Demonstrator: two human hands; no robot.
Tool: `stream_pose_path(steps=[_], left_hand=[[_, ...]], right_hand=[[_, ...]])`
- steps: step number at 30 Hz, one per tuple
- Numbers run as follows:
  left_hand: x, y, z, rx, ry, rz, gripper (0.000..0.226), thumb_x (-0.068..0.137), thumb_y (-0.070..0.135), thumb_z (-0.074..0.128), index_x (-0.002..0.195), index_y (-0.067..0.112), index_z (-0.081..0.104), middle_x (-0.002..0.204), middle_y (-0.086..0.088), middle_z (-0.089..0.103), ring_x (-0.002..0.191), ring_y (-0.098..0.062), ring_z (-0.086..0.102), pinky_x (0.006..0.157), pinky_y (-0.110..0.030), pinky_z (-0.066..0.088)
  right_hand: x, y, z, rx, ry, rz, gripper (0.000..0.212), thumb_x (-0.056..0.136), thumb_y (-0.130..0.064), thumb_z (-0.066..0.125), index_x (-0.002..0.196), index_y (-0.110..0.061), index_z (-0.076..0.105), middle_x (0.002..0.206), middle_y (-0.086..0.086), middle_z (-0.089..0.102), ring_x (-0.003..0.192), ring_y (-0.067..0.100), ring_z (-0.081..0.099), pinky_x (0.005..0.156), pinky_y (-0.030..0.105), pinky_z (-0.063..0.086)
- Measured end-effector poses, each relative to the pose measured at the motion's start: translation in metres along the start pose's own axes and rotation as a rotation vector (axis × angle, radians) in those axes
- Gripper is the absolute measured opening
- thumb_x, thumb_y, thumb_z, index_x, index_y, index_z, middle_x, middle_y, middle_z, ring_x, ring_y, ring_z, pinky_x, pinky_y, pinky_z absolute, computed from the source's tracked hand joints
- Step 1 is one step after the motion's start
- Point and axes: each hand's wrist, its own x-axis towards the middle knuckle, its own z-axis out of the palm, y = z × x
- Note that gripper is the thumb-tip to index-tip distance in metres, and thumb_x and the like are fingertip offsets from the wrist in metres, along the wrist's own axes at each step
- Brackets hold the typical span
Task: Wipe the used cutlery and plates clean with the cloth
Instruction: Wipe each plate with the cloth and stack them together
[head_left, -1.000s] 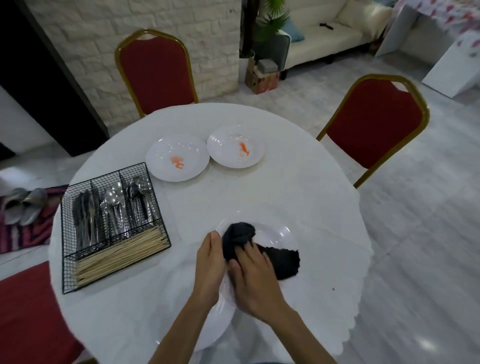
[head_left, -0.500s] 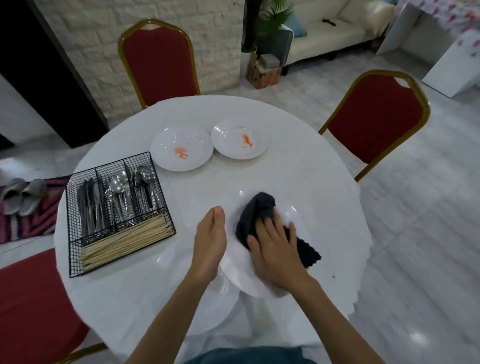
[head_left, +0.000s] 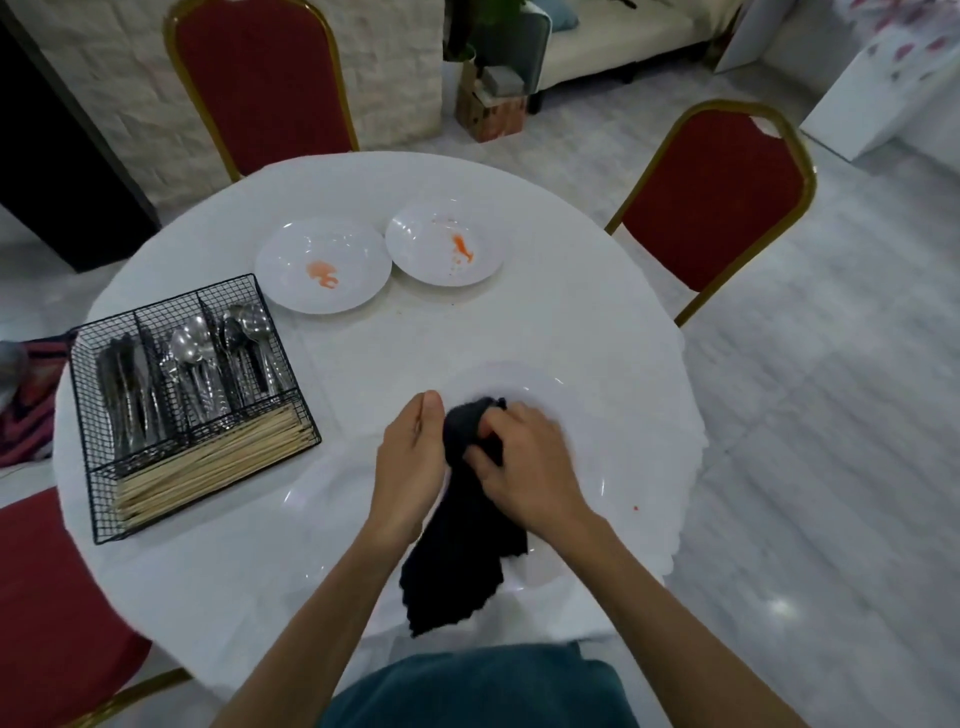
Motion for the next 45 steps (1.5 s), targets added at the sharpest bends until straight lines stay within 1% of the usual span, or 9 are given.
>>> stream_pose_path(steps=[6,12,18,22,26,31,34,40,45], left_hand=[[0.015,0.005,-0.027,-0.109,0.078,-0.052,0.048,0.105,0.046,0.04,0.092,0.003,0.055,0.087,0.006,0.048,0.078,-0.006,0.041,0.068,-0.024,0.033],[0.01,0.007,-0.014,-0.081,0.073,-0.026,0.044,0.107,0.038,0.04,0.077,0.006,0.042,0.071,0.002,0.041,0.064,-0.008,0.038,0.065,-0.028,0.034],[-0.004,-0.005,-0.015,-0.092,0.038,-0.082,0.036,0.106,0.044,0.038,0.084,0.02,0.051,0.08,0.015,0.051,0.069,0.002,0.044,0.07,-0.022,0.037],[0.015,0.0,-0.045,-0.124,0.122,-0.078,0.029,0.105,0.045,0.041,0.088,0.027,0.055,0.085,0.017,0.051,0.071,0.003,0.045,0.072,-0.019,0.035],[0.01,0.0,-0.033,-0.093,0.107,-0.053,0.038,0.106,0.042,0.041,0.075,0.021,0.042,0.071,0.013,0.037,0.061,-0.002,0.034,0.065,-0.026,0.032],[-0.015,-0.009,-0.011,-0.092,0.007,-0.095,0.046,0.106,0.045,0.038,0.076,0.01,0.043,0.074,0.006,0.043,0.071,-0.009,0.041,0.072,-0.031,0.036],[-0.011,-0.003,-0.023,-0.086,0.027,-0.124,0.038,0.105,0.047,0.037,0.075,0.028,0.049,0.073,0.019,0.049,0.067,0.003,0.046,0.072,-0.021,0.036],[0.007,-0.003,-0.04,-0.118,0.08,-0.087,0.033,0.105,0.05,0.037,0.091,0.023,0.051,0.09,0.012,0.047,0.075,0.0,0.039,0.069,-0.019,0.031],[-0.004,-0.002,-0.024,-0.134,0.03,-0.074,0.048,0.105,0.051,0.035,0.089,0.009,0.053,0.087,0.013,0.053,0.078,-0.001,0.046,0.075,-0.02,0.036]], right_hand=[[-0.009,0.032,-0.007,0.05,0.07,0.35,0.018,0.093,-0.029,0.061,0.101,-0.019,0.05,0.094,-0.003,0.061,0.084,0.022,0.061,0.068,0.034,0.044],[-0.026,-0.034,-0.004,0.158,-0.133,0.067,0.006,0.097,-0.024,0.055,0.099,-0.023,0.049,0.103,-0.003,0.063,0.089,0.018,0.06,0.074,0.031,0.045],[0.018,0.003,-0.01,-0.01,-0.018,0.299,0.02,0.1,-0.032,0.051,0.113,-0.018,0.053,0.115,0.0,0.062,0.097,0.022,0.061,0.075,0.034,0.044],[-0.007,0.007,-0.009,-0.183,-0.224,0.311,0.024,0.098,-0.031,0.051,0.118,-0.018,0.056,0.122,0.003,0.063,0.106,0.026,0.063,0.077,0.032,0.043],[-0.028,-0.035,-0.007,0.037,-0.425,0.117,0.017,0.097,-0.026,0.052,0.11,-0.017,0.058,0.11,0.004,0.068,0.097,0.024,0.063,0.076,0.032,0.049],[0.011,-0.023,-0.017,0.055,-0.209,0.229,0.017,0.097,-0.032,0.052,0.108,-0.019,0.053,0.106,0.001,0.065,0.093,0.024,0.06,0.072,0.031,0.039],[0.012,0.004,-0.018,-0.067,-0.177,0.329,0.021,0.099,-0.032,0.049,0.113,-0.017,0.052,0.109,0.001,0.064,0.093,0.022,0.06,0.071,0.031,0.04],[-0.023,-0.003,-0.008,-0.1,-0.49,0.229,0.018,0.095,-0.028,0.049,0.104,-0.013,0.054,0.101,0.006,0.067,0.09,0.027,0.063,0.068,0.032,0.044],[-0.001,-0.013,-0.013,0.05,-0.171,0.296,0.016,0.101,-0.032,0.045,0.105,-0.016,0.046,0.106,0.002,0.055,0.089,0.023,0.055,0.075,0.037,0.047]])
